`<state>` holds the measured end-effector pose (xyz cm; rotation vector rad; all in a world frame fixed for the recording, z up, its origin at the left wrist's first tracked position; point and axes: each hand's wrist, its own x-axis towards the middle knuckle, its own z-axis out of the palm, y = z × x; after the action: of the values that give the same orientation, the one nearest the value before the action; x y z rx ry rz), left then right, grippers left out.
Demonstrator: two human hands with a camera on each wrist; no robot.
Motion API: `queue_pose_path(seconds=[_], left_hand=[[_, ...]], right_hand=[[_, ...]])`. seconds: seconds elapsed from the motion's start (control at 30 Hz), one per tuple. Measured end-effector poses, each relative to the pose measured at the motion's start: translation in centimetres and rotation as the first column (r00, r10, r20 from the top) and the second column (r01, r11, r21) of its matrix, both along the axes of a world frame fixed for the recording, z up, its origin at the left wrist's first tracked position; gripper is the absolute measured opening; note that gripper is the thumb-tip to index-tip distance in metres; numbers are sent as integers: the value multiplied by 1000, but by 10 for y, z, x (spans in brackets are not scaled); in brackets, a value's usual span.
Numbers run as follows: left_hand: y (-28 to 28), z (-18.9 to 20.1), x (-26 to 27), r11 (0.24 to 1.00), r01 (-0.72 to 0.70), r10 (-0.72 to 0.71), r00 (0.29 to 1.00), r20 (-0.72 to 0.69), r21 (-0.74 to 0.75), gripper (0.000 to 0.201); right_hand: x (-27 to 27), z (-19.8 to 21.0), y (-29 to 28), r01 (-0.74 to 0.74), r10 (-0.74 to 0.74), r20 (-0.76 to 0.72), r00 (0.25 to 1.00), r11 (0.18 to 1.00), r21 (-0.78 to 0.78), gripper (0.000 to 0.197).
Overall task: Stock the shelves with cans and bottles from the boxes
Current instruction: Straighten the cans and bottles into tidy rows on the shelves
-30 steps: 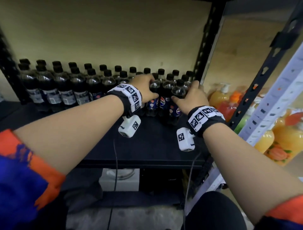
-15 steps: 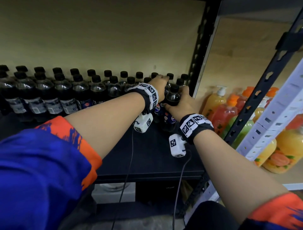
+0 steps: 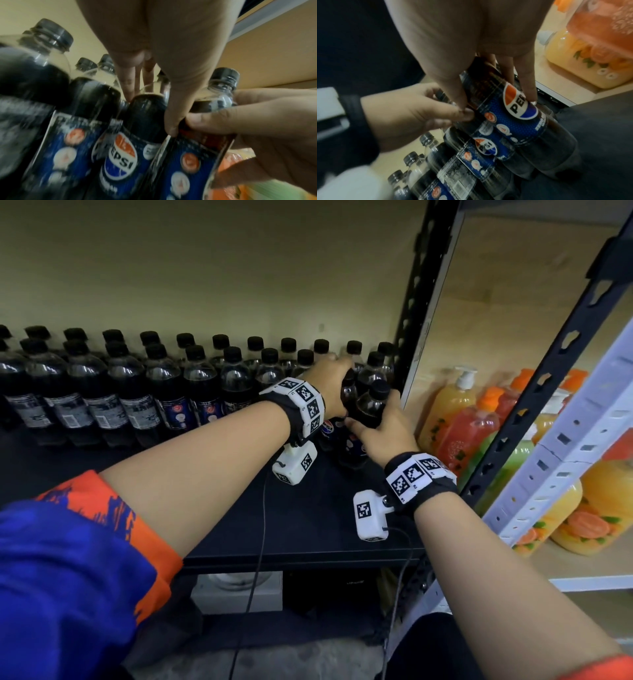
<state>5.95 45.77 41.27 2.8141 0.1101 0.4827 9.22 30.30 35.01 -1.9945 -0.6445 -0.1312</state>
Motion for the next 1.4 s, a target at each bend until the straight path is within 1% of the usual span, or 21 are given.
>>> queue_pose_path(seconds=[0.03, 0.13, 0.23, 0.3, 0.37, 0.43, 0.5, 0.57, 0.63, 0.67, 0.77, 0.83, 1.03, 1.17, 1.3, 1.4], left_hand=[[-2, -3, -3, 1000, 18, -18, 1000, -3, -15, 67], [-5, -14, -12, 990, 52, -49, 998, 27, -131, 65], [-8, -19, -20, 981, 79, -72, 996, 43, -179, 66], [-8, -18, -26, 975, 77, -65, 996, 67, -208, 67], [-5, -16, -31, 958, 48, -21, 995, 96, -283, 69], [-1, -15, -39, 920, 22, 24, 994, 111, -391, 75], [1, -16, -50, 857, 29, 37, 992, 119, -514, 77], [2, -21, -62, 802, 58, 20, 992, 124, -595, 77], [-2, -25, -76, 764, 114, -33, 990, 137, -635, 76], [-4, -28, -81, 747, 146, -64, 987, 148, -649, 75], [-13, -34, -98, 684, 219, -138, 975, 172, -695, 57], [-18, -39, -104, 661, 258, -176, 966, 188, -705, 55], [-31, -44, -112, 644, 308, -224, 951, 213, -700, 58], [-36, -48, -113, 634, 314, -223, 949, 222, -706, 60], [-40, -52, -114, 674, 307, -225, 952, 210, -672, 65], [-42, -54, -113, 696, 305, -221, 952, 211, -650, 66]], right_hand=[[0, 2, -3, 14, -14, 1, 1000, 1000, 10, 55], [-3, 6, -13, 49, -49, -1, 999, 999, 10, 60], [-10, 9, -20, 62, -62, -6, 998, 998, 3, 63], [-16, 10, -24, 59, -59, 3, 998, 998, 0, 62], [-23, 13, -28, 56, -57, 30, 998, 998, 19, 61], [-30, 16, -32, 47, -50, 69, 996, 998, 46, 61], [-37, 21, -37, 21, -28, 106, 994, 998, 64, 60], [-45, 25, -44, -6, -3, 130, 991, 998, 66, 59], [-53, 26, -52, -31, 22, 140, 990, 998, 58, 59], [-56, 26, -56, -40, 33, 141, 989, 998, 45, 60], [-65, 21, -66, -46, 43, 138, 989, 999, 18, 64], [-70, 17, -71, -46, 43, 147, 988, 999, 20, 62], [-75, 8, -78, -69, 67, 96, 993, 997, 17, 55], [-73, 5, -78, -93, 91, 31, 995, 992, 85, 52], [-68, 6, -77, -81, 90, -56, 994, 987, 138, 52], [-71, 8, -76, -76, 85, -69, 994, 990, 121, 44]])
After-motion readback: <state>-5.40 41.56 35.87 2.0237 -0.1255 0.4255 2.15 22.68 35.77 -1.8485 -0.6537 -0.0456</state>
